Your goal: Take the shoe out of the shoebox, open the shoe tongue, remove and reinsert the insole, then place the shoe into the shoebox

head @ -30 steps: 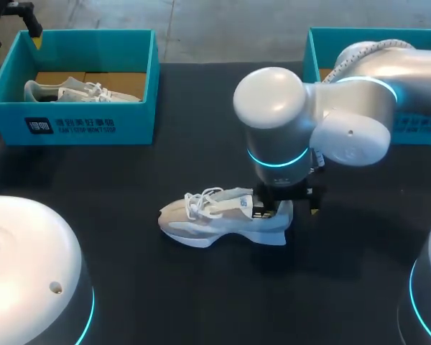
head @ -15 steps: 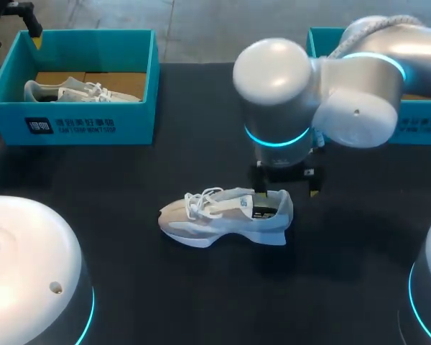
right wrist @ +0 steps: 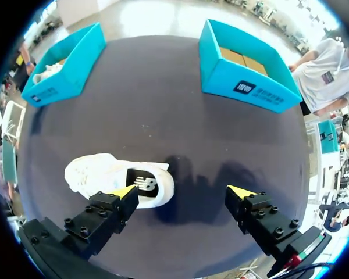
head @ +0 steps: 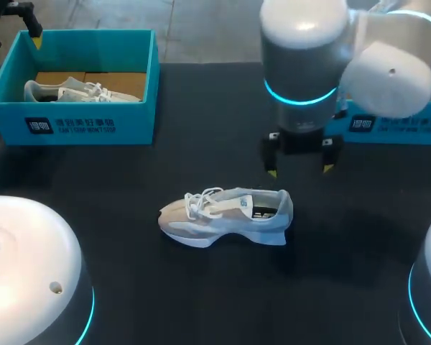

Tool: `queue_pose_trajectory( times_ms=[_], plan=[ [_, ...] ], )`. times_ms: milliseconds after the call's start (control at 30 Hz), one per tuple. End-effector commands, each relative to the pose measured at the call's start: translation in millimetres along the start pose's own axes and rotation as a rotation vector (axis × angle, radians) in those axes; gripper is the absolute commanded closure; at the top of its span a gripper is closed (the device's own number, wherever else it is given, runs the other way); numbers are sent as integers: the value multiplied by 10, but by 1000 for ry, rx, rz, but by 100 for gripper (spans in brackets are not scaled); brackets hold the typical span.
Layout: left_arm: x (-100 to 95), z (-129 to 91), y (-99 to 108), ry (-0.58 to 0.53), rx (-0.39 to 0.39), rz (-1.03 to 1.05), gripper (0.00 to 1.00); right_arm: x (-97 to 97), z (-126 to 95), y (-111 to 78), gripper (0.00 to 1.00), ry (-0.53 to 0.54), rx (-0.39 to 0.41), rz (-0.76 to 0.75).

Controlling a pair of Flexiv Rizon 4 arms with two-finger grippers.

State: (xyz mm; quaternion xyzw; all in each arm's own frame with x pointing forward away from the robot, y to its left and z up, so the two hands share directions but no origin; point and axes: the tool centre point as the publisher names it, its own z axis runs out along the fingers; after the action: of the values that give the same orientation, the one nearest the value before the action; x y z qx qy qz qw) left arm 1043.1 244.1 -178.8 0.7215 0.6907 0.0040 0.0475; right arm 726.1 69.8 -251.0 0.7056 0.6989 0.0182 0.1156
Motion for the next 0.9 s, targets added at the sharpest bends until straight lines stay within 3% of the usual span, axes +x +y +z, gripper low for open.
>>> queue_pose_trajectory(
  times_ms=[33, 667, 900],
  plan=[
    [-1, -3, -12, 2, -2, 0, 0, -222, -86, -81, 0, 80, -22, -14],
    [-1, -3, -12, 2, -2, 0, 0, -549, -234, -117, 0, 318, -46, -355],
    [-1, -3, -12, 2, -2, 0, 0, -653, -216, -150, 0, 392, -141, -517]
  ],
)
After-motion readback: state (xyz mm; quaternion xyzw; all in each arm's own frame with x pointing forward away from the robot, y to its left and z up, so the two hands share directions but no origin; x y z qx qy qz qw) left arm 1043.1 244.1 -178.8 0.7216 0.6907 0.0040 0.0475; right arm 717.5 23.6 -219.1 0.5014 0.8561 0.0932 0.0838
